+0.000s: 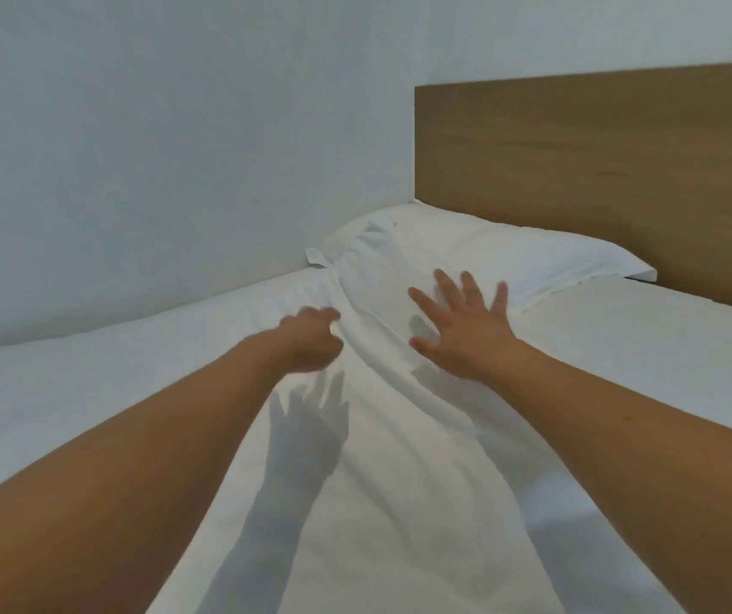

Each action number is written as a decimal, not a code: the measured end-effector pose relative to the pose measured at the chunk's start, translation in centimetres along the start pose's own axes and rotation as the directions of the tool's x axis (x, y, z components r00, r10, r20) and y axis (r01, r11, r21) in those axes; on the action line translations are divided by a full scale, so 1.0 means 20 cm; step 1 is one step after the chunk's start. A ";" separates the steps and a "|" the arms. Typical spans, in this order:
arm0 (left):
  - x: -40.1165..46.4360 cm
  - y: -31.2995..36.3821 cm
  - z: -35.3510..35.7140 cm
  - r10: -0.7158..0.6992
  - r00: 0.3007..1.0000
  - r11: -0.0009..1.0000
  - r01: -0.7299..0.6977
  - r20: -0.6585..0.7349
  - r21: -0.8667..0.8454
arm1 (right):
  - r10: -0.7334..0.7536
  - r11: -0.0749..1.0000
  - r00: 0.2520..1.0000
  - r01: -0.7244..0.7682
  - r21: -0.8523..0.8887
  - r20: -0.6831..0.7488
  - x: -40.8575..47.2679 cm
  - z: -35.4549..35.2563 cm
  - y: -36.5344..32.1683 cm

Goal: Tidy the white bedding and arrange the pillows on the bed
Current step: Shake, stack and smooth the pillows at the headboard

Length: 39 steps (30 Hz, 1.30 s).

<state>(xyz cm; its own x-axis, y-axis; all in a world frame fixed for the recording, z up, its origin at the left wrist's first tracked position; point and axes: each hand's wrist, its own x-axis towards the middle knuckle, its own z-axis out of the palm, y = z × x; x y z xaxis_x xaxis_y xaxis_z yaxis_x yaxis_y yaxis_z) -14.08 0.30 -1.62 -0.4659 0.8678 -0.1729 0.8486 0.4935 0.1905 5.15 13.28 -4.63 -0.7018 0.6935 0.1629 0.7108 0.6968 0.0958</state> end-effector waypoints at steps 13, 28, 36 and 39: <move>1.51 0.22 0.55 -0.038 0.960 0.986 -0.010 -0.277 -0.168 | -0.032 0.999 0.948 0.036 0.007 -0.318 0.16 1.07 0.10; 0.11 -0.32 0.73 -0.050 0.991 0.995 0.061 -0.127 0.084 | 0.011 0.989 1.000 -0.009 -0.148 0.015 0.08 0.84 0.06; -0.63 -0.49 0.77 -0.056 0.998 0.995 0.057 -0.016 0.076 | 0.114 0.966 0.986 -0.139 0.218 0.124 -0.30 0.15 -0.57; -0.83 -0.57 0.76 -0.090 0.995 0.980 0.097 -0.043 0.176 | -0.083 0.947 0.988 0.039 0.320 0.127 -0.52 0.13 -0.96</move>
<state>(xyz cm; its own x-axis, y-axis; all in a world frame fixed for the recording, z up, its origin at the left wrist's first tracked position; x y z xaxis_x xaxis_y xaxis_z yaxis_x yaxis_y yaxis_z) -12.22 -20.57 -15.52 -0.5510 0.8213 -0.1477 0.8305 0.5571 -0.0005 -1.30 -6.91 -10.80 -0.7588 0.6507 0.0286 0.6308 0.7450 -0.2170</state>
